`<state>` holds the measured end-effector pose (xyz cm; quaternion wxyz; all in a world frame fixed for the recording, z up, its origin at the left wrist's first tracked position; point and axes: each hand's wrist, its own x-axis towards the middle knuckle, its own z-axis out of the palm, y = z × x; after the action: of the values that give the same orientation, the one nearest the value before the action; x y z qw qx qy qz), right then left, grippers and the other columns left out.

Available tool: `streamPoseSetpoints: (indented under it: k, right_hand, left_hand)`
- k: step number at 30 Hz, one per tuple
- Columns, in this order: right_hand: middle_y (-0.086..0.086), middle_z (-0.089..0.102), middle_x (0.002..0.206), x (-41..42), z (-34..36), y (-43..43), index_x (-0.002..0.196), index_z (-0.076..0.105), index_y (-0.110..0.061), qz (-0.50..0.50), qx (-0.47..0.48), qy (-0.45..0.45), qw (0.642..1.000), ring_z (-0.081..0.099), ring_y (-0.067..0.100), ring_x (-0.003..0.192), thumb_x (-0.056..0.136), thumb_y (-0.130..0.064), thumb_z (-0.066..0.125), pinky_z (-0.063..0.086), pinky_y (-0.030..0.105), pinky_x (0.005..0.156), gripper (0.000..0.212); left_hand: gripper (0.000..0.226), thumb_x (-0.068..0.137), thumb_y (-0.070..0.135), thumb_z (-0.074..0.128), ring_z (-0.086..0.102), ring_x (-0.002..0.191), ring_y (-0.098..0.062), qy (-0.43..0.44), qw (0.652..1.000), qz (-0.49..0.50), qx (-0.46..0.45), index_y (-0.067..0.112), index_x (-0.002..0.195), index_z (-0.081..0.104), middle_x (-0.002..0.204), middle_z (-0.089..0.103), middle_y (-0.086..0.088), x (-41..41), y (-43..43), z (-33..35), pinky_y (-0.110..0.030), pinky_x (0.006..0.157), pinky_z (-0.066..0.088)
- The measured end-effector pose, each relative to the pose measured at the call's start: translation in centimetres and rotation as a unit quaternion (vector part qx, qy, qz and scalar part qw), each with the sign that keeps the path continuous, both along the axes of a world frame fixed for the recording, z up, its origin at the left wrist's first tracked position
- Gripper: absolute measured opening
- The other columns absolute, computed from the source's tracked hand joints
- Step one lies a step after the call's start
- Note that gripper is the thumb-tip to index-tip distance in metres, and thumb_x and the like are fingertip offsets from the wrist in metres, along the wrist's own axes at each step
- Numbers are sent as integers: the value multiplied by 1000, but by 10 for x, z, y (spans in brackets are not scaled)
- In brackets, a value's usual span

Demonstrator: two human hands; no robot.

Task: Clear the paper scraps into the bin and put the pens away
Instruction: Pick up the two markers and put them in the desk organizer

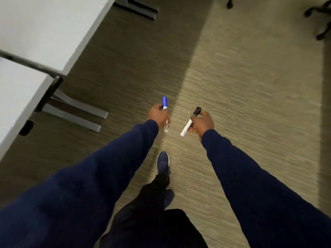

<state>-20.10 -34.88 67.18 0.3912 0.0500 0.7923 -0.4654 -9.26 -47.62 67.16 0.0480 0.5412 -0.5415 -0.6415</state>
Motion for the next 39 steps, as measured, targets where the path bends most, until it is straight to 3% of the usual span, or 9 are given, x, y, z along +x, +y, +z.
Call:
streamPoseSetpoints:
  k: [2, 5, 8, 13, 16, 23, 27, 30, 39]
  right_hand:
    - [6, 64, 105, 23, 18, -8, 142, 47, -13, 8, -18, 7, 1000, 68, 19, 82, 95, -12, 58, 63, 40, 77, 49]
    - [3, 64, 96, 64, 45, -19, 136, 53, -14, 12, -49, 16, 999, 68, 18, 81, 94, -13, 56, 61, 32, 63, 42]
    - [3, 67, 93, 98, 69, -36, 125, 58, -15, 39, -69, 28, 996, 69, 21, 83, 93, -14, 56, 64, 40, 72, 33]
    - [5, 70, 92, 140, 111, -92, 93, 59, -27, 78, -103, 39, 991, 69, 23, 87, 92, -14, 54, 62, 39, 70, 15]
    - [4, 71, 91, 168, 136, -145, 106, 56, -24, 99, -124, 57, 986, 68, 19, 81, 94, -13, 53, 58, 31, 59, 16]
    - [12, 72, 99, 249, 180, -290, 123, 59, -10, 157, -182, 74, 968, 68, 25, 85, 95, -12, 52, 58, 46, 80, 29]
    - [7, 73, 97, 287, 200, -355, 117, 62, -18, 185, -215, 78, 956, 69, 20, 79, 91, -13, 52, 56, 34, 63, 28]
    - [2, 73, 94, 302, 216, -392, 120, 59, -19, 207, -246, 80, 943, 71, 14, 74, 92, -13, 53, 59, 29, 63, 29]
    - [6, 64, 104, 335, 264, -495, 117, 54, -13, 318, -352, 143, 869, 71, 29, 97, 92, -8, 62, 64, 41, 78, 27]
  left_hand:
    - [15, 99, 4, 44, 56, 53, -17, 35, 998, 38, 41, 11, 109, 53, 71, 57, -9, 28, 6, 22, -20, 39, 47]
    - [18, 99, 6, 39, 59, 58, -21, 61, 992, 65, 85, 11, 109, 53, 76, 59, -10, 70, 11, 50, -28, 55, 50]
    - [27, 96, 5, 36, 58, 59, -24, 92, 984, 99, 114, 9, 115, 55, 78, 60, -11, 107, 3, 73, -35, 65, 50]
    - [23, 91, 13, 40, 52, 52, -20, 134, 977, 126, 110, 10, 101, 61, 71, 60, -9, 158, -43, 112, -29, 53, 43]
    - [24, 88, 15, 41, 51, 48, -17, 154, 976, 133, 82, 11, 96, 63, 66, 61, -6, 186, -89, 134, -26, 50, 41]
    - [31, 92, 24, 41, 53, 53, -15, 188, 970, 153, 29, 10, 99, 68, 61, 62, -2, 257, -205, 176, -29, 52, 43]
    - [32, 97, 24, 39, 55, 62, -16, 195, 965, 172, -43, 7, 109, 63, 76, 63, -8, 294, -263, 196, -31, 60, 47]
    - [33, 100, 22, 37, 58, 66, -19, 209, 956, 187, -82, 4, 115, 61, 82, 62, -11, 314, -298, 210, -34, 64, 50]
    - [15, 99, 12, 51, 64, 76, -23, 266, 863, 365, -229, 4, 104, 63, 88, 60, -15, 380, -404, 265, -37, 74, 61]
